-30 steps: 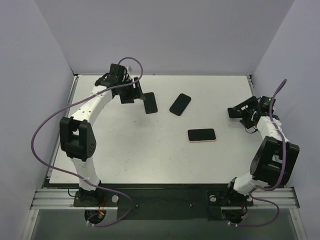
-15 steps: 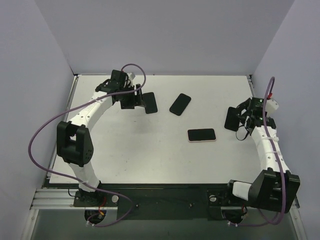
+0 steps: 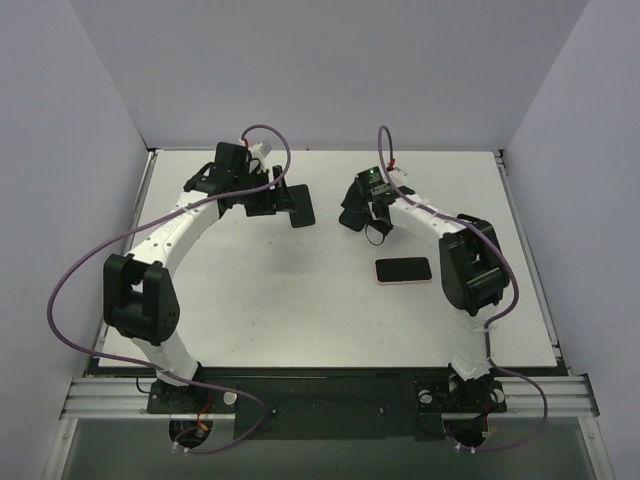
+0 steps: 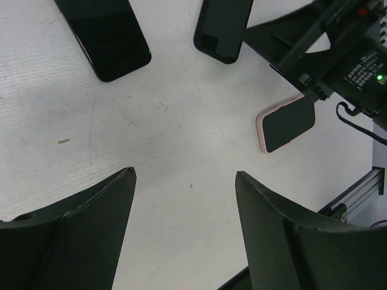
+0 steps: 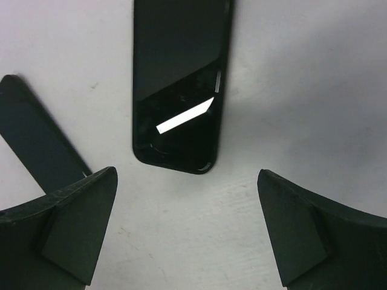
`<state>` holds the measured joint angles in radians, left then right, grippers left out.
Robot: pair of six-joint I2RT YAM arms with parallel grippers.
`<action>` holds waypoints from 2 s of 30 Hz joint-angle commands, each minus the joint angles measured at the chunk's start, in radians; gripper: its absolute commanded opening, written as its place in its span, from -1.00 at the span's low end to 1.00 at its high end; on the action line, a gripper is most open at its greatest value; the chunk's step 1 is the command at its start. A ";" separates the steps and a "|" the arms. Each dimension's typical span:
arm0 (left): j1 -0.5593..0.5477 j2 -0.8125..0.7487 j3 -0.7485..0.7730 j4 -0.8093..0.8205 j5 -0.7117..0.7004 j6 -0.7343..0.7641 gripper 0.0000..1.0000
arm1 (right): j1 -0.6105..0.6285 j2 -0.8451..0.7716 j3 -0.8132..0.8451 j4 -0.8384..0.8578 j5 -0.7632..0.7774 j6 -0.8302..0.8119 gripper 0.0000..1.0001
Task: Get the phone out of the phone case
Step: Pick up the phone at the center of the board.
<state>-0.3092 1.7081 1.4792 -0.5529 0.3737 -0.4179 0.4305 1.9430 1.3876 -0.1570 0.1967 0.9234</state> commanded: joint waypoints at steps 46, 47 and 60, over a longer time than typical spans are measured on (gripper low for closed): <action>0.090 -0.156 -0.096 0.257 0.268 -0.151 0.56 | 0.031 0.603 0.817 -0.628 -0.043 -0.135 0.49; 0.090 -0.160 -0.094 0.257 0.266 -0.151 0.56 | 0.030 0.603 0.815 -0.630 -0.049 -0.152 0.46; 0.176 -0.096 -0.190 0.477 0.392 -0.341 0.53 | 0.083 0.142 0.328 -0.351 -0.187 -0.488 -1.00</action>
<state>-0.1753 1.5864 1.3434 -0.2745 0.6533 -0.6308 0.5018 2.2360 1.7996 -0.5556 0.1162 0.5293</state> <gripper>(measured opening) 0.765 0.699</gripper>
